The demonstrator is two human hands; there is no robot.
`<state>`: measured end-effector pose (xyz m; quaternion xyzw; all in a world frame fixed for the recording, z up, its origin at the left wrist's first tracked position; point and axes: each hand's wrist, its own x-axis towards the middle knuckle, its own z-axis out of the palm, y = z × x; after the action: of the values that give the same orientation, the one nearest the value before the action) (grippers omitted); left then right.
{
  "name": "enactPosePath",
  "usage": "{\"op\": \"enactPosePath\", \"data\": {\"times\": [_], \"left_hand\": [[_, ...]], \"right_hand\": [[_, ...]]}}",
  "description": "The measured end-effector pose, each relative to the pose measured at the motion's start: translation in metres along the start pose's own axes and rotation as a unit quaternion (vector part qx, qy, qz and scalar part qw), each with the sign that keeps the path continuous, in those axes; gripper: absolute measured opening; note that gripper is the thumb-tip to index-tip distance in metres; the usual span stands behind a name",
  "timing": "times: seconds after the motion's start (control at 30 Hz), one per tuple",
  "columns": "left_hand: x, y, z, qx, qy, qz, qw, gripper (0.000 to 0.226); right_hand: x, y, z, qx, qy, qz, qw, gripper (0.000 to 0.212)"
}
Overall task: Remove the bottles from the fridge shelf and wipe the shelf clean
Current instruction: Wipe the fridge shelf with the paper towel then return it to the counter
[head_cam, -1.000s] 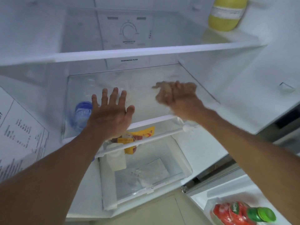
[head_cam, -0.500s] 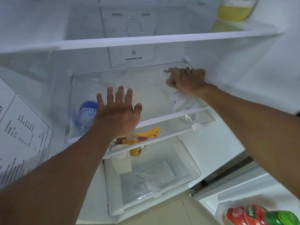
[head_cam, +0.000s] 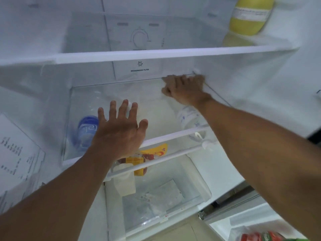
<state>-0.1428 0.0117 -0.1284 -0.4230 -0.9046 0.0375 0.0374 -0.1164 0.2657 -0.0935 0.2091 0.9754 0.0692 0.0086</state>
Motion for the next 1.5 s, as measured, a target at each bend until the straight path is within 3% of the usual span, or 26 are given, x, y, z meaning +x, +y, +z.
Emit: {"op": "enactPosePath", "data": {"times": [0.07,0.17,0.23,0.3,0.37,0.43,0.5,0.57,0.7,0.8,0.9,1.0,1.07,1.17,1.2,1.3,1.37,1.5], "left_hand": [[0.000,0.000,0.000,0.000,0.004,-0.004,1.000,0.099],[0.000,0.001,-0.002,-0.011,-0.002,-0.008,1.000,0.095],[-0.001,0.001,-0.002,-0.030,-0.006,-0.016,0.999,0.090],[0.000,0.001,-0.002,-0.023,-0.006,-0.012,1.000,0.090],[0.000,0.000,-0.002,-0.021,-0.013,-0.012,1.000,0.087],[0.000,0.002,-0.001,-0.047,-0.014,-0.030,0.998,0.077],[0.001,0.004,-0.002,-0.054,-0.008,-0.037,0.998,0.078],[0.002,0.003,-0.001,-0.056,-0.007,-0.039,0.998,0.078],[0.002,0.001,0.000,-0.024,-0.016,-0.021,0.999,0.088],[0.002,0.000,-0.001,-0.023,-0.019,-0.027,0.999,0.091],[0.003,0.002,0.000,-0.038,-0.008,-0.033,0.999,0.085],[0.004,0.001,0.001,-0.060,-0.012,-0.045,0.997,0.084],[0.003,0.003,0.000,-0.051,-0.011,-0.038,0.998,0.084],[0.002,0.001,-0.002,-0.025,-0.014,-0.025,0.999,0.084],[0.002,0.001,-0.002,-0.021,-0.017,-0.020,0.999,0.086],[0.000,0.002,-0.004,-0.006,-0.021,-0.007,1.000,0.098],[-0.001,0.001,-0.004,-0.014,-0.017,-0.011,1.000,0.097],[0.001,0.002,-0.001,-0.033,-0.007,-0.024,0.999,0.098]], "right_hand": [[-0.027,-0.013,0.000,-0.021,0.010,-0.089,0.996,0.085],[-0.096,0.013,0.026,-0.078,0.082,-0.226,0.968,0.057],[-0.115,0.045,0.033,-0.063,0.075,-0.177,0.979,0.051],[-0.095,0.063,0.030,-0.033,0.050,-0.102,0.993,0.065],[-0.049,0.056,0.023,-0.027,0.040,-0.040,0.998,0.080],[-0.007,0.033,0.014,0.017,0.014,0.021,1.000,0.082],[0.016,0.006,0.008,0.005,0.022,0.006,1.000,0.078],[0.005,-0.027,0.007,-0.015,0.034,-0.069,0.997,0.081],[-0.095,-0.036,0.022,-0.022,0.060,-0.145,0.987,0.081],[-0.128,0.015,0.023,-0.019,0.028,-0.119,0.992,0.065],[-0.070,0.060,0.023,-0.063,0.020,-0.091,0.994,0.066],[-0.012,0.049,0.019,-0.054,0.024,-0.017,0.998,0.061],[-0.005,0.044,0.021,-0.029,0.049,-0.047,0.997,0.062],[-0.064,0.049,0.039,-0.067,0.138,-0.154,0.976,0.055],[-0.091,0.053,0.043,-0.085,0.147,-0.151,0.974,0.056],[-0.130,0.056,0.032,-0.021,0.035,-0.053,0.998,0.068],[-0.100,0.056,0.029,-0.039,0.053,-0.083,0.994,0.069],[-0.003,0.037,0.016,-0.024,0.037,-0.010,0.999,0.092]]}}
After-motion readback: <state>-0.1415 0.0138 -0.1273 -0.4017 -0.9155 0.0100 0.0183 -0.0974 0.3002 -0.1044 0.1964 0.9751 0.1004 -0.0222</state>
